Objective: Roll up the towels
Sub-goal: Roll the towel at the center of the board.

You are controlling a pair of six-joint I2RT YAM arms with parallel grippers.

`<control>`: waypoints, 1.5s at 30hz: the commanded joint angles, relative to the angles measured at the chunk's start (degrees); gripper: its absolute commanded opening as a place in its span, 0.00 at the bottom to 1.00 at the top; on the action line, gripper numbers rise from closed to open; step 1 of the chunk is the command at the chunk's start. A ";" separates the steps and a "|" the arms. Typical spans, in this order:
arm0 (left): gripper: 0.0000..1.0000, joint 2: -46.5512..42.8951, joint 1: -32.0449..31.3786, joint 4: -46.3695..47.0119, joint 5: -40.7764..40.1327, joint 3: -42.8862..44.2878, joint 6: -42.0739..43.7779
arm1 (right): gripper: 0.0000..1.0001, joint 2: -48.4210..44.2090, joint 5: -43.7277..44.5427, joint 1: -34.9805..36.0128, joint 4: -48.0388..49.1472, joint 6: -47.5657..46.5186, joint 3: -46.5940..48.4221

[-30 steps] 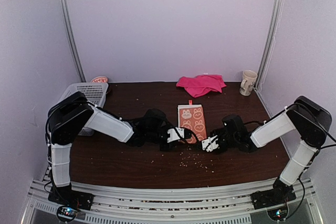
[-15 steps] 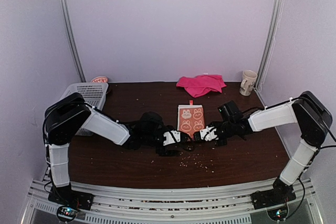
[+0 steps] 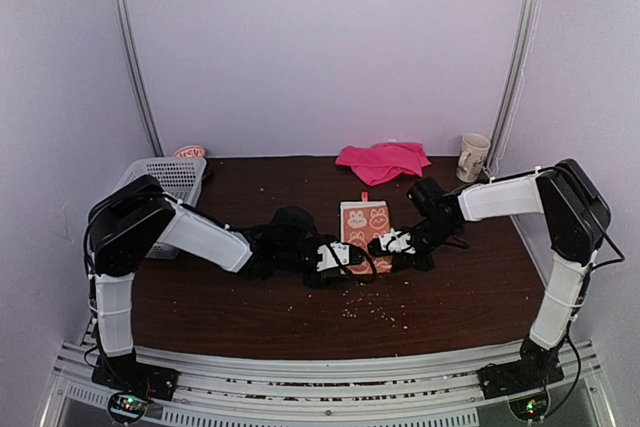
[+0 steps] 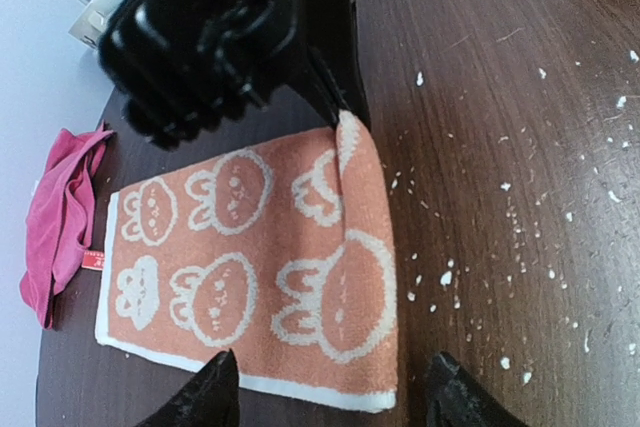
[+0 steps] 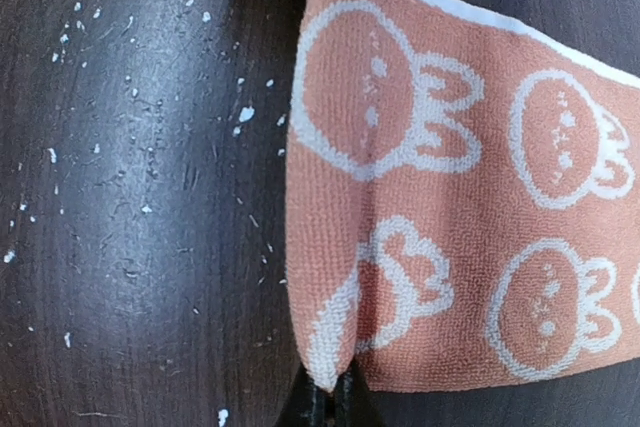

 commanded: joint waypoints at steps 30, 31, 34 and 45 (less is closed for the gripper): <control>0.40 7.11 -0.03 -9.85 6.99 9.83 -1.23 | 0.04 10.10 -11.92 -6.08 -27.42 1.78 16.38; 0.35 7.22 0.02 -9.85 7.11 9.85 -1.70 | 0.04 10.18 -12.05 -6.14 -27.58 1.85 16.44; 0.26 7.16 0.10 -9.85 8.11 9.90 -3.09 | 0.05 10.44 -12.34 -6.47 -28.12 2.06 16.60; 0.23 7.83 2.61 -16.45 18.14 14.06 -10.82 | 0.07 13.91 -12.83 -8.24 -31.68 4.94 20.23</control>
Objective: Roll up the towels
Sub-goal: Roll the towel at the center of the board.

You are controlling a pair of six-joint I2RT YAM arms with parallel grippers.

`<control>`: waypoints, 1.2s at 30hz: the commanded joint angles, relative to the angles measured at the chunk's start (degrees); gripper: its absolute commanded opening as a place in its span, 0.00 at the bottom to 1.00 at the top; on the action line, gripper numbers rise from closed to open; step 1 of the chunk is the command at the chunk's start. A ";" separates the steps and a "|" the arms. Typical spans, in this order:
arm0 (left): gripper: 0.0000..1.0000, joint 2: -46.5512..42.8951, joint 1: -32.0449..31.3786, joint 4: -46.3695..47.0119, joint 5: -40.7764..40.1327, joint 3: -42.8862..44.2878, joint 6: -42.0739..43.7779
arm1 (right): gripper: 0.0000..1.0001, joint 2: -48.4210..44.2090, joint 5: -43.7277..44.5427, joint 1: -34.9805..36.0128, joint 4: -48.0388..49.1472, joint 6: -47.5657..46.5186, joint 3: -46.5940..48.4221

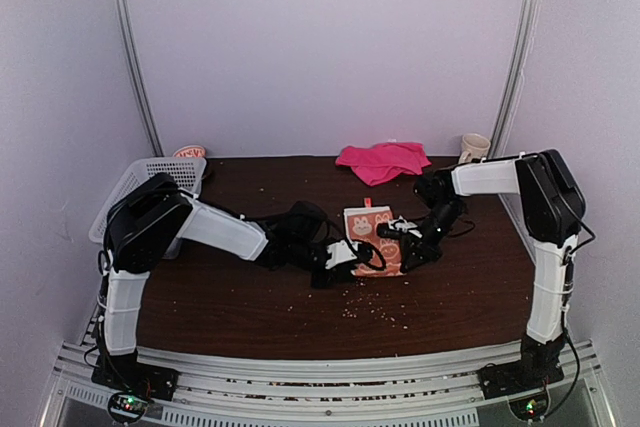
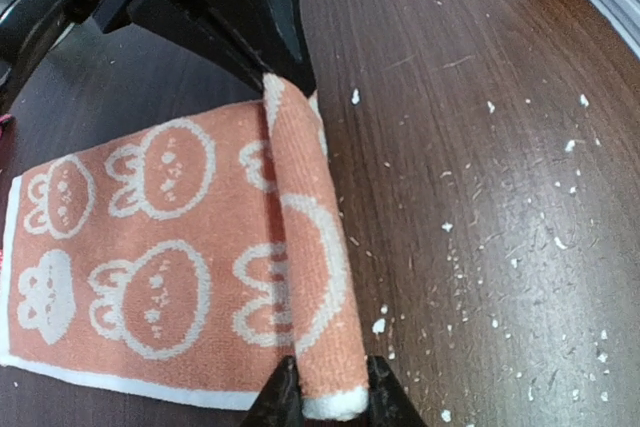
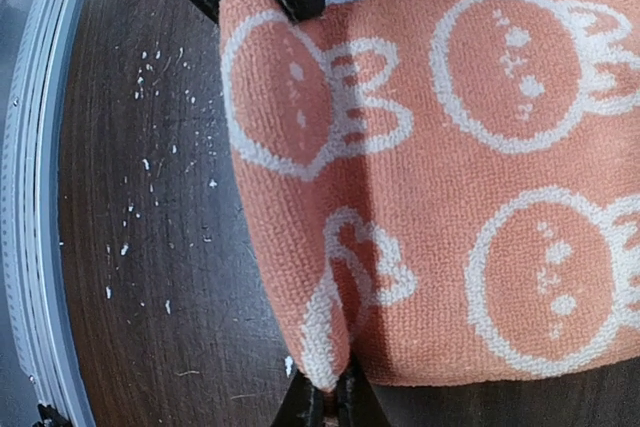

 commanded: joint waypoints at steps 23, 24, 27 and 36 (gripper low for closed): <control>0.22 2.87 2.55 0.65 6.86 3.76 -17.84 | 0.10 6.82 -3.23 -1.57 -9.54 6.27 9.53; 0.19 3.01 2.55 0.80 6.84 3.76 -18.20 | 0.10 6.79 -3.24 -1.57 -9.54 6.30 9.57; 0.12 3.30 2.79 1.39 7.02 3.88 -20.06 | 0.10 6.79 -3.00 -1.69 -9.29 6.86 9.79; 0.00 5.17 5.09 0.83 9.01 5.26 -27.52 | 0.12 6.27 -1.93 -1.83 -6.86 9.67 9.73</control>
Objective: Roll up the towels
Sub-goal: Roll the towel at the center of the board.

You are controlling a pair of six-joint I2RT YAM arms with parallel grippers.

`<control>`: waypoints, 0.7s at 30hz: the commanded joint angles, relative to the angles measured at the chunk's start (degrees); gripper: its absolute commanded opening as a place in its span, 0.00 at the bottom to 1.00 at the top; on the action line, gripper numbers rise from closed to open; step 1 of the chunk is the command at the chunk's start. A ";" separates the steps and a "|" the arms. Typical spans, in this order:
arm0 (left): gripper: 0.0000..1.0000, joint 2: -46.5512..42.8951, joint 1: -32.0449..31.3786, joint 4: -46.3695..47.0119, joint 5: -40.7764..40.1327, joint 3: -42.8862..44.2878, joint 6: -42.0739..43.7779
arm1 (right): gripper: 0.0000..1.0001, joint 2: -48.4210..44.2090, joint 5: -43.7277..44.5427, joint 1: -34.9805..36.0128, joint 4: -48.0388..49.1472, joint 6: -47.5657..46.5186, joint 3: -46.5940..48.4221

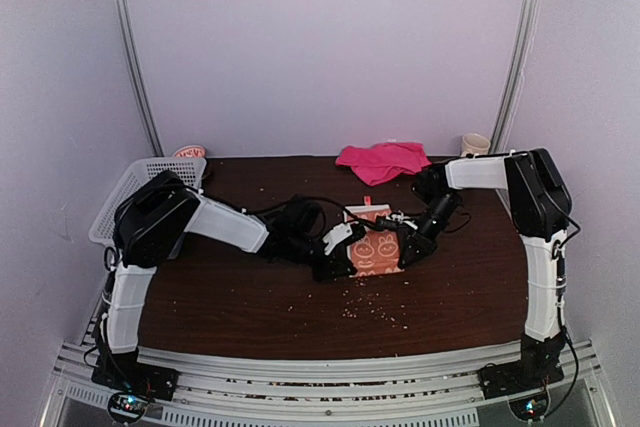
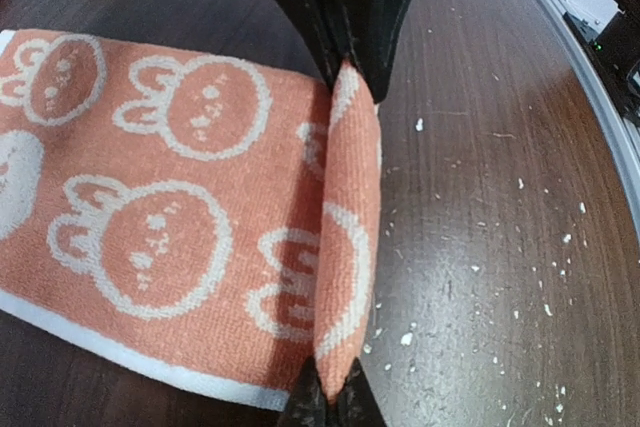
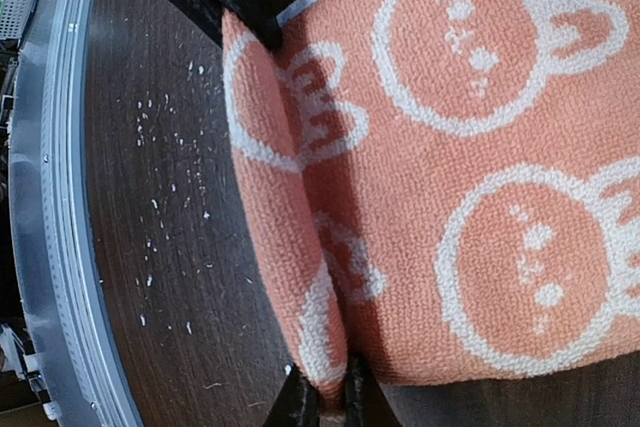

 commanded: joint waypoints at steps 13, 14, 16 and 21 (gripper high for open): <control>0.00 4.03 2.72 -5.26 3.20 7.84 -8.51 | 0.09 -1.20 1.73 -1.30 4.79 4.17 -0.02; 0.00 3.66 2.72 -5.19 3.73 7.56 -8.55 | 0.06 -0.95 1.11 -1.29 3.30 3.12 0.41; 0.00 2.97 2.63 -5.10 4.31 6.98 -8.85 | 0.02 -0.69 0.24 -1.29 0.84 1.28 0.99; 0.00 0.54 1.45 -4.85 4.09 4.53 -9.23 | 0.01 -1.93 -1.60 -1.29 -1.33 -0.03 -0.48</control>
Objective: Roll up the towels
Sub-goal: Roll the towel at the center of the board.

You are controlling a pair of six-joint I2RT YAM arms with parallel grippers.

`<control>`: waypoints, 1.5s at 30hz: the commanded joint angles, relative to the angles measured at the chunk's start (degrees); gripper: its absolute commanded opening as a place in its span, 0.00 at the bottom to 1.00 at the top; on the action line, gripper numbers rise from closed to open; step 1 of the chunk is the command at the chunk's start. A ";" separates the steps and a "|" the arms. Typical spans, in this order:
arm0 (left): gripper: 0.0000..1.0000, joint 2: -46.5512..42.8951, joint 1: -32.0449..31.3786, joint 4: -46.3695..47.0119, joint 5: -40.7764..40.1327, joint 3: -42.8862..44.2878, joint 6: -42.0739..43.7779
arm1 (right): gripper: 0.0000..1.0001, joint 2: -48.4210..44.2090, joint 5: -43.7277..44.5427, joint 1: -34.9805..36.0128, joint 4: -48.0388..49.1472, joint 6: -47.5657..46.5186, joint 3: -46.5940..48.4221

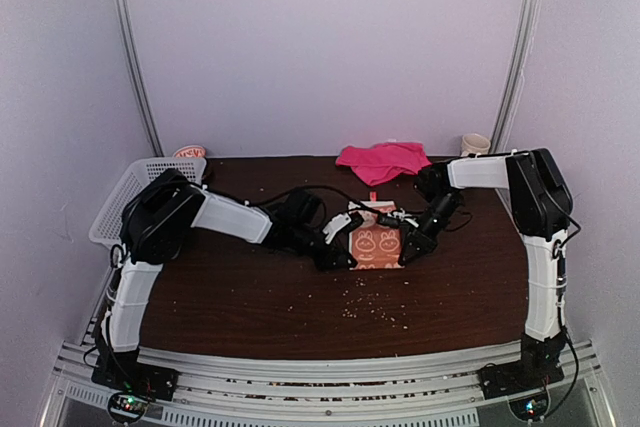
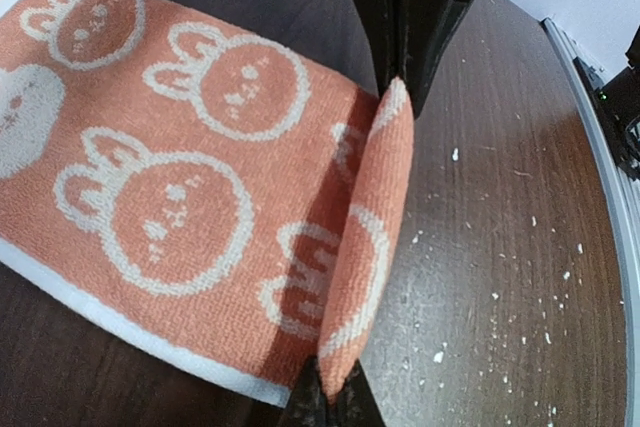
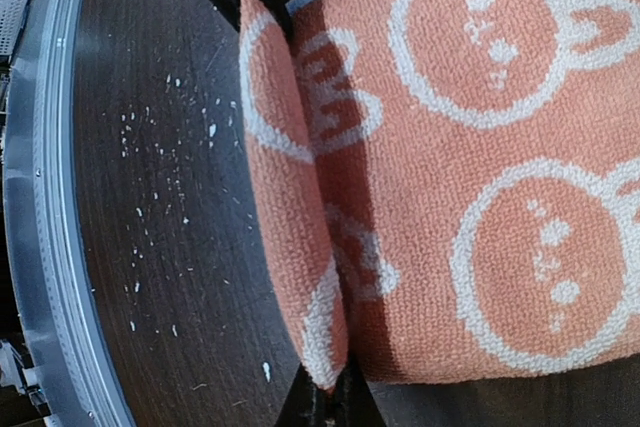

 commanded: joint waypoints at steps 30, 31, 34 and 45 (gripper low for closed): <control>0.04 -6.62 -5.01 2.05 -6.80 -6.37 -5.68 | 0.00 -6.80 -0.05 -0.01 4.10 6.80 -11.38; 0.04 -6.47 -4.94 1.89 -6.77 -6.35 -5.67 | 0.00 -6.50 0.05 -0.14 4.19 6.99 -11.29; 0.04 -5.89 -4.95 1.21 -6.86 -5.78 -5.68 | 0.00 -5.79 0.56 -0.35 5.03 8.24 -10.99; 0.03 -4.92 -4.37 0.77 -9.29 -6.21 -7.48 | 0.00 -4.50 2.49 -0.66 7.77 13.28 -10.00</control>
